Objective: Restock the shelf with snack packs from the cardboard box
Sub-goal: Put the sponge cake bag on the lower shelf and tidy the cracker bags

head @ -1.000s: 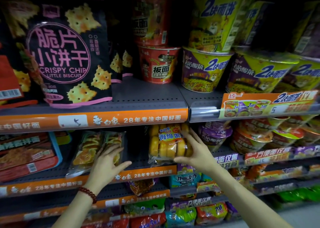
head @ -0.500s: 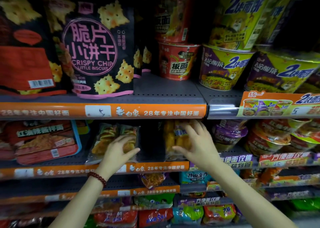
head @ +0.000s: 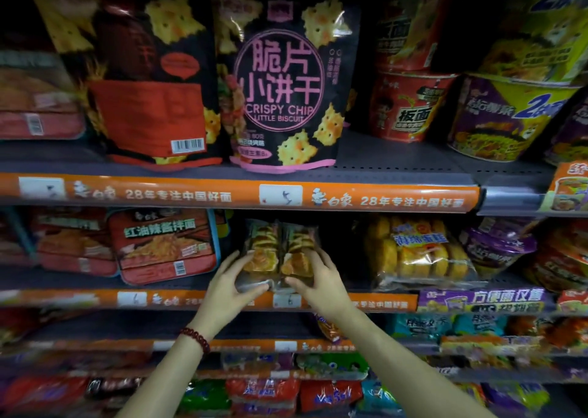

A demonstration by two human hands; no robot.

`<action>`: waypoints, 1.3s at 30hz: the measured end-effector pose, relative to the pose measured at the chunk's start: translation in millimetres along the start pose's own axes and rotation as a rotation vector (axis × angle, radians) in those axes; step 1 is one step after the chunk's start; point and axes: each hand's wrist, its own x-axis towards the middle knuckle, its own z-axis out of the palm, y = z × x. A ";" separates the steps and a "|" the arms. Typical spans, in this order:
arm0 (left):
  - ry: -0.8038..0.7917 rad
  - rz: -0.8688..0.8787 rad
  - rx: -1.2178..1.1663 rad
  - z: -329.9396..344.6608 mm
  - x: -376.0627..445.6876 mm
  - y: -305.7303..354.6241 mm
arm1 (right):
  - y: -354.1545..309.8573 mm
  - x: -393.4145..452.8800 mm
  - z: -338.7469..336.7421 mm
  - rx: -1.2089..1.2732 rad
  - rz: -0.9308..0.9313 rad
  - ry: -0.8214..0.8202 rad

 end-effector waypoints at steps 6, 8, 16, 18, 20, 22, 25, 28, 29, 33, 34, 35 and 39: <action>-0.066 0.040 -0.023 -1.7 11.5 -8.0 | -2.5 5.3 4.7 -0.036 0.013 0.007; -0.068 0.057 -0.026 -2.0 13.6 -9.8 | -2.7 4.2 4.1 -0.065 -0.019 -0.008; -0.030 0.072 -0.039 10.8 20.8 -7.0 | 3.7 1.1 -5.3 -0.097 -0.004 -0.033; -0.043 0.086 -0.033 18.4 21.6 0.3 | 10.6 -1.5 -13.3 -0.109 0.011 -0.024; -0.056 0.092 -0.030 27.6 22.6 8.7 | 18.1 -6.6 -21.4 -0.118 0.022 -0.007; -0.078 0.093 -0.031 37.2 23.8 16.9 | 25.2 -13.6 -28.6 -0.124 0.037 0.016; -0.115 0.103 -0.022 51.1 25.5 27.0 | 34.6 -24.5 -36.7 -0.148 0.065 0.065; -0.114 0.101 -0.007 57.9 25.3 31.3 | 39.4 -29.8 -39.6 -0.163 0.066 0.075; -0.113 0.099 -0.009 58.1 25.5 31.1 | 39.5 -30.2 -39.2 -0.169 0.065 0.076; -0.132 0.111 -0.006 55.1 24.5 31.6 | 37.1 -29.9 -35.5 -0.191 0.077 0.095; -0.133 0.113 0.000 53.7 24.1 33.2 | 37.0 -30.2 -34.9 -0.191 0.078 0.098; -0.138 0.113 0.005 52.7 23.8 33.7 | 36.8 -30.6 -34.8 -0.191 0.077 0.099; -0.161 0.133 0.009 46.1 23.8 29.9 | 36.1 -30.6 -33.3 -0.184 0.083 0.096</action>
